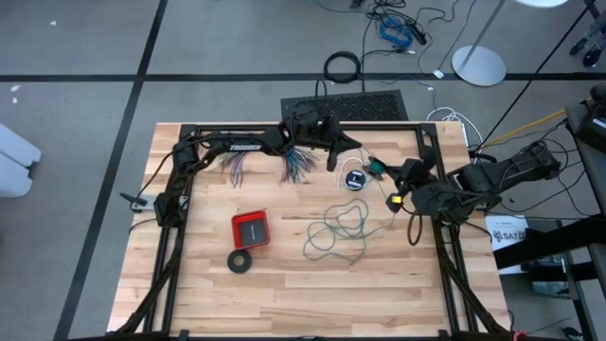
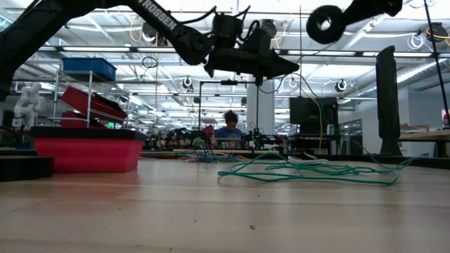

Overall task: Coil cords
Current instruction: Coil the green wire onto the spool

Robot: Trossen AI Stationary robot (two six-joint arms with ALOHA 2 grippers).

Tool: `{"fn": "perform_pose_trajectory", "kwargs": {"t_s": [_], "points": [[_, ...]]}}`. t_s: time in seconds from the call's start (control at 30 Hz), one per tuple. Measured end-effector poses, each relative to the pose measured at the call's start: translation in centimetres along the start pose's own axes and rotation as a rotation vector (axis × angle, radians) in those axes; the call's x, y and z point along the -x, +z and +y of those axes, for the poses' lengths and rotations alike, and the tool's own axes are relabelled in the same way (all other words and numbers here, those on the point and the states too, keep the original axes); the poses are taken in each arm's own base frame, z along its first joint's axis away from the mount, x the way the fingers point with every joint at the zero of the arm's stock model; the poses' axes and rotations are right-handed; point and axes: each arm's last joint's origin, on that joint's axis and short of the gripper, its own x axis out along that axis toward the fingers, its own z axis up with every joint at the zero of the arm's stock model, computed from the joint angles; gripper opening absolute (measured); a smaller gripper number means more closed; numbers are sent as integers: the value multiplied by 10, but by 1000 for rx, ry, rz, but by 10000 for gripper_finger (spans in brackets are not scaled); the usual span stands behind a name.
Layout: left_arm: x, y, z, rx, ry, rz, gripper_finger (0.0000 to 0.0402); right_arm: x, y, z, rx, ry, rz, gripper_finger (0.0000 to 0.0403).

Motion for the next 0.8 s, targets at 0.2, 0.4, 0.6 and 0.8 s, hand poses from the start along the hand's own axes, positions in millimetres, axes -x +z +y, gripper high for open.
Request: {"fn": "perform_pose_trajectory", "kwargs": {"t_s": [0.2, 0.4, 0.6, 0.8], "points": [[-2, 10, 1, -3, -14, 8, 0, -10, -8, -4, 76, -70, 100, 0], [-3, 15, 1, -21, -31, 50, 0, -22, -13, -5, 151, -164, 181, 0], [0, 18, 1, -21, -34, 67, 0, -31, -18, -5, 203, -253, 233, 0], [1, 26, -4, -27, -62, 46, 0, -42, -18, -2, 234, -341, 226, 0]]}}
